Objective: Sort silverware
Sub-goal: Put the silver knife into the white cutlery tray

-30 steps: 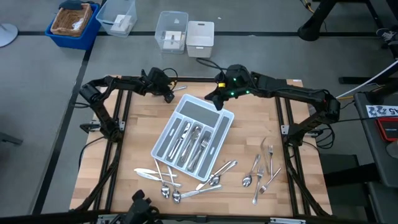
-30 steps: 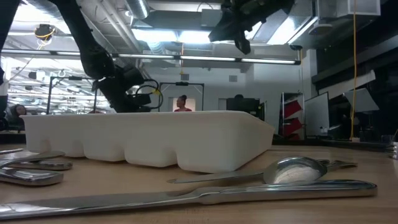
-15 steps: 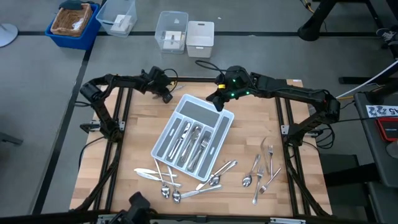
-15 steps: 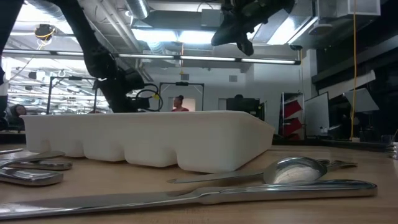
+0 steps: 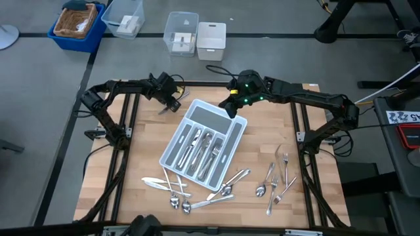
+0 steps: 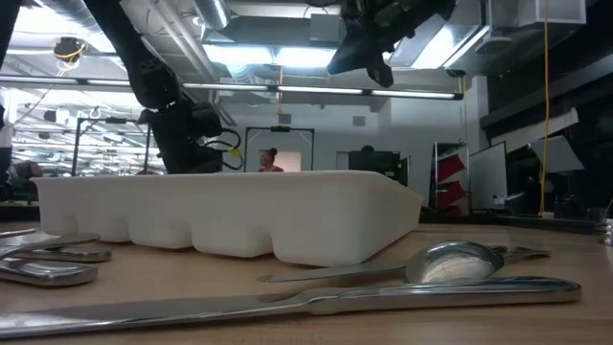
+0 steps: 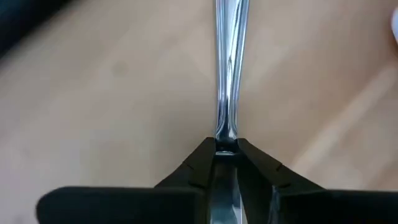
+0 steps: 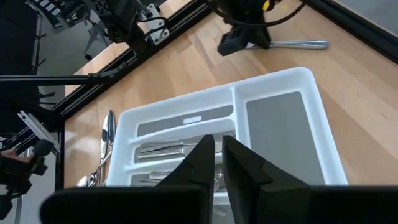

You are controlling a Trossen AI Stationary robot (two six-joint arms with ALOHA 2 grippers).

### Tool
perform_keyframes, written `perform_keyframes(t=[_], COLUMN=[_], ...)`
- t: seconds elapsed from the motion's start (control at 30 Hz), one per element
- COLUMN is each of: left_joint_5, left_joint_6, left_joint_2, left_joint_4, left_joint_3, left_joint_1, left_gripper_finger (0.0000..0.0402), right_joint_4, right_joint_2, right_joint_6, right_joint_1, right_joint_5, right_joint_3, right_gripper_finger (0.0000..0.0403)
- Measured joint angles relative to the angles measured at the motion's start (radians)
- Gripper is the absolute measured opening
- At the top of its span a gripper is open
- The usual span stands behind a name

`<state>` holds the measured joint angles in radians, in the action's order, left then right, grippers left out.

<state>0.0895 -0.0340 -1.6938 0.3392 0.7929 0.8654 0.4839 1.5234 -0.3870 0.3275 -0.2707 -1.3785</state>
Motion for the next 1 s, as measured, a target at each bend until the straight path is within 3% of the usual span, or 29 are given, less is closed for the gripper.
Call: perform_keyframes(t=[0.27, 0.5, 0.83, 1.0], left_joint_5=[0.017, 0.029, -0.059, -0.085], left_joint_6=[0.264, 0.327, 0.329, 0.324], left_joint_2=[0.061, 0.090, 0.091, 0.091], left_joint_4=[0.257, 0.542, 0.535, 0.528], left_joint_3=[-0.001, -0.009, -0.018, -0.018], left_joint_1=[-0.085, -0.189, -0.295, -0.326], left_gripper_finger=[0.0038, 0.0045, 0.0048, 0.0077], right_joint_4=[0.010, 0.042, 0.043, 0.043], right_joint_2=[0.000, 0.000, 0.000, 0.000], right_joint_6=[0.000, 0.000, 0.026, 0.026], right_joint_1=[0.000, 0.000, 0.000, 0.000], right_joint_5=[-0.002, -0.002, -0.002, -0.002], right_joint_3=[0.000, 0.000, 0.000, 0.000], right_gripper_finger=[0.0035, 0.0035, 0.0035, 0.0035])
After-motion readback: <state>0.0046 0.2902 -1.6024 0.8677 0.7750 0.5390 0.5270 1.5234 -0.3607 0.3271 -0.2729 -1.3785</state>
